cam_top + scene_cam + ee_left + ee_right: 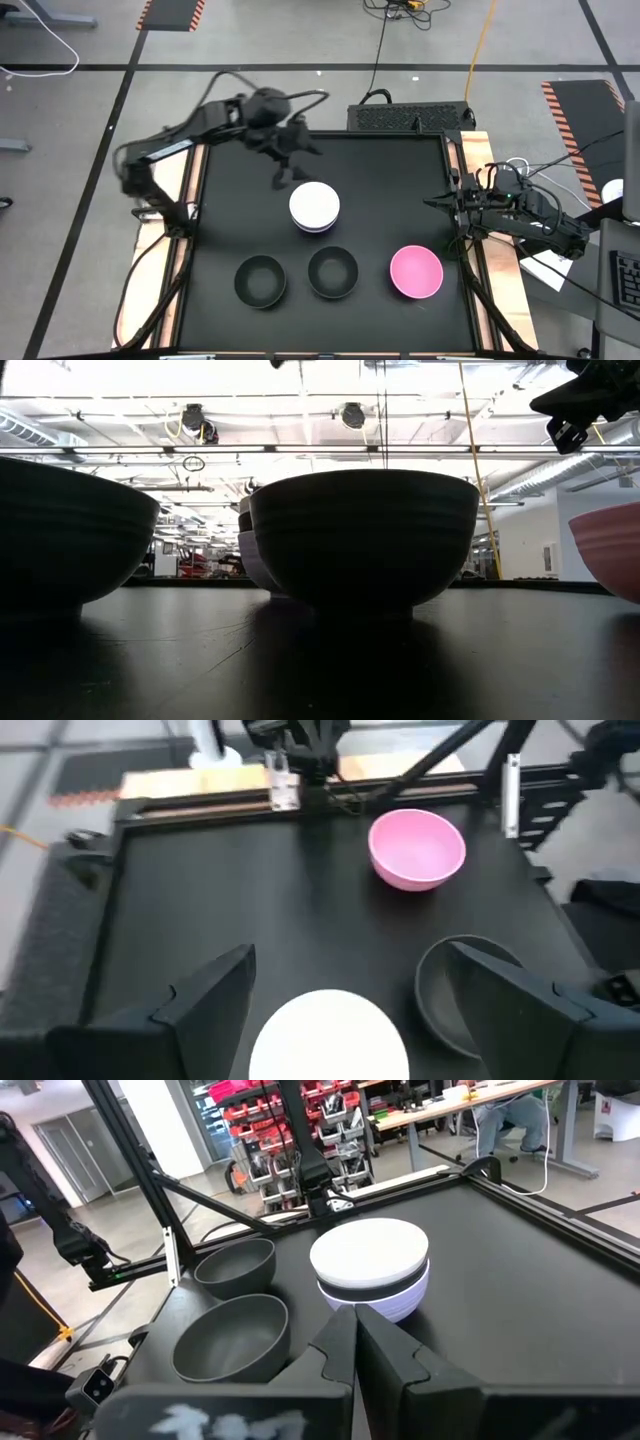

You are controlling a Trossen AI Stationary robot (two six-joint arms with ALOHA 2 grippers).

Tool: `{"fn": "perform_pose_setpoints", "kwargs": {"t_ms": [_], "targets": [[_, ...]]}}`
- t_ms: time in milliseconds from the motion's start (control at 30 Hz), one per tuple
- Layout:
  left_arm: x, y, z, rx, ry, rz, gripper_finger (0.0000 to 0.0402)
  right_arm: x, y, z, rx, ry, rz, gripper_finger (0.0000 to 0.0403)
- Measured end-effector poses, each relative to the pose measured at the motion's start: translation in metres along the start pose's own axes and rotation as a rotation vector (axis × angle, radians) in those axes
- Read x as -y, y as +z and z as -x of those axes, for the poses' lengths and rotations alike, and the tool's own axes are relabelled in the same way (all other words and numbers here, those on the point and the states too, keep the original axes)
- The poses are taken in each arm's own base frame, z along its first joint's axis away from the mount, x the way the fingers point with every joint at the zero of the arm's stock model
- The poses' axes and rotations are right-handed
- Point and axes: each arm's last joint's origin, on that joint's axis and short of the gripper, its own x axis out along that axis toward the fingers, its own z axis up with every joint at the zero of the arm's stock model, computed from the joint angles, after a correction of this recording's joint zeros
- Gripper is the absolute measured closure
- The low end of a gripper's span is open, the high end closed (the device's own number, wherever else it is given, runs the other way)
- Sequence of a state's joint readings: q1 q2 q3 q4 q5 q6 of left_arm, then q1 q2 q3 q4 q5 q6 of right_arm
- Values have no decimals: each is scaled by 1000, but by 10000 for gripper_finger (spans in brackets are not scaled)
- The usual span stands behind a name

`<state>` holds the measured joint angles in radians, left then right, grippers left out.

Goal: Nest bowls inside each other
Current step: Stack the pink bowl on top of the white bowl

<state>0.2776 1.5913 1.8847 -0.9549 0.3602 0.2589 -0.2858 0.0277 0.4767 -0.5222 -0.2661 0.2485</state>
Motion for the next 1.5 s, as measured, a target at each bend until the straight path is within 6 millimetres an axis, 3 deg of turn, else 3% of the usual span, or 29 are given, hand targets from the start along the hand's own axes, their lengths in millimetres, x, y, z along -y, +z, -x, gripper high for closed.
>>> {"fn": "perform_pose_setpoints", "kwargs": {"t_ms": [300, 433, 767, 967, 1200, 1500], "targets": [[30, -50, 42, 112, 137, 70, 73, 0, 0, 0, 0, 0, 1, 403], [44, -76, 50, 226, 137, 103, 73, 0, 0, 0, 1, 0, 3, 403], [67, -159, 59, 309, 213, 209, 73, 0, 0, 0, 1, 1, 0, 403], [77, -198, 61, 438, 200, 282, 73, 0, 0, 0, 1, 1, 0, 403], [81, -227, 55, 442, 176, 371, 79, 0, 0, 0, 1, 0, -4, 403], [86, -268, 40, 374, 252, 392, 152, 0, 0, 0, 1, 1, -4, 403]]}}
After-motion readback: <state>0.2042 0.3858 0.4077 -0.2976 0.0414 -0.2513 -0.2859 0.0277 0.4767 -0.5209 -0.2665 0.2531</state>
